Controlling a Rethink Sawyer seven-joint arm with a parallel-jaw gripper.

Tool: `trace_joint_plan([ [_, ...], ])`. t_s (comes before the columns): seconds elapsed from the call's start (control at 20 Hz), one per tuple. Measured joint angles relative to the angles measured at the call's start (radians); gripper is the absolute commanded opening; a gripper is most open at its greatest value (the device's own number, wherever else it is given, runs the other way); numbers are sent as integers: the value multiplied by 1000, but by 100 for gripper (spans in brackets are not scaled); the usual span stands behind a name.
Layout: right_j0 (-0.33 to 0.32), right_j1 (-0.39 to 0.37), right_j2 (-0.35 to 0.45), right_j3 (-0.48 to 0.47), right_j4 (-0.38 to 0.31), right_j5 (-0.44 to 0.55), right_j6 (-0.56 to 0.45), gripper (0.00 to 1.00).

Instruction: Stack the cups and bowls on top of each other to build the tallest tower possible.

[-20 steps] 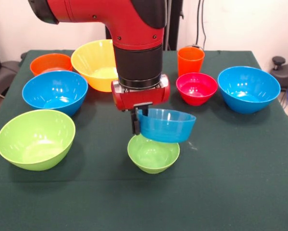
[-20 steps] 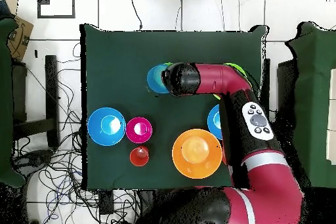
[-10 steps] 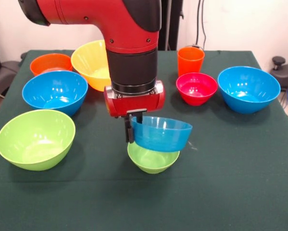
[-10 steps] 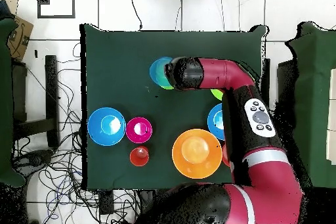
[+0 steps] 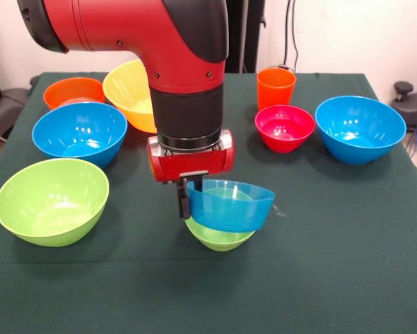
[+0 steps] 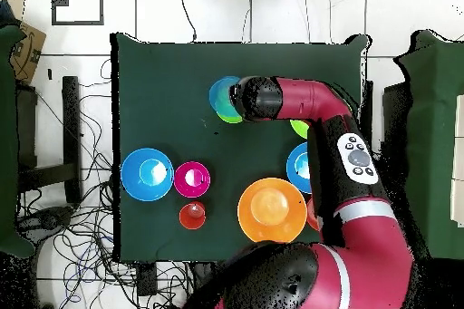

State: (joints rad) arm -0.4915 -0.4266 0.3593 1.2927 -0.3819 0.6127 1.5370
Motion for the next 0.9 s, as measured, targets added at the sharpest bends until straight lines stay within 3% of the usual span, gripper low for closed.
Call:
trace_joint_plan([
  [0.9, 0, 86, -13, -84, 0, 154, 0, 0],
])
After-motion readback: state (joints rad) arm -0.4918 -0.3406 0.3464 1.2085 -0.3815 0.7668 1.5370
